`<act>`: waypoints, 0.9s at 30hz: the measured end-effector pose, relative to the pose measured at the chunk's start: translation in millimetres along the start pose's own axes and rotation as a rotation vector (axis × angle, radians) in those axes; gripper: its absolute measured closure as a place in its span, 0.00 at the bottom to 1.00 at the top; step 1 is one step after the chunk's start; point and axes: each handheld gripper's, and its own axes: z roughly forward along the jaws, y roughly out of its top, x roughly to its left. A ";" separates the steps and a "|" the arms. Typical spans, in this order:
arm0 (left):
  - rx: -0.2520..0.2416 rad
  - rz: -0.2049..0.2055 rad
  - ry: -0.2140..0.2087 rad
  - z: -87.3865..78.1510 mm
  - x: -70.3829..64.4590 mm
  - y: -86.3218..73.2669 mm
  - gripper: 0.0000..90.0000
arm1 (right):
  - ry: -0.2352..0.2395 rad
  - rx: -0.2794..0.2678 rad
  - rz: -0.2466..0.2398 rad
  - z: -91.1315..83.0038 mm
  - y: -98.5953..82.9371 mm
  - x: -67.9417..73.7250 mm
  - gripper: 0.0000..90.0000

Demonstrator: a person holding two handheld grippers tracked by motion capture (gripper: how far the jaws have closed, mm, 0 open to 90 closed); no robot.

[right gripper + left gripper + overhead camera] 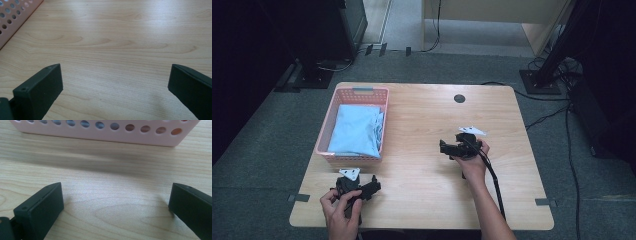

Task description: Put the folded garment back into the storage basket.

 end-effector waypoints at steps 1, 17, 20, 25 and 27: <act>-0.001 -0.001 0.000 0.1 -0.1 0.0 0.00 | -0.002 0.002 -0.001 -0.3 -0.5 -1.0 0.00; -0.001 -0.001 0.000 0.0 -0.1 0.0 0.00 | -0.018 0.010 0.018 -5.4 -8.5 -15.9 0.00; -0.001 -0.001 0.000 0.1 -0.1 0.0 0.00 | -0.024 0.011 0.020 -6.6 -10.2 -19.5 0.00; -0.001 -0.001 0.000 0.0 -0.1 0.0 0.00 | -0.032 0.010 0.033 -8.5 -12.8 -24.5 0.00; -0.001 -0.001 0.000 0.1 -0.1 0.0 0.00 | -0.034 0.012 0.033 -8.9 -13.9 -26.5 0.00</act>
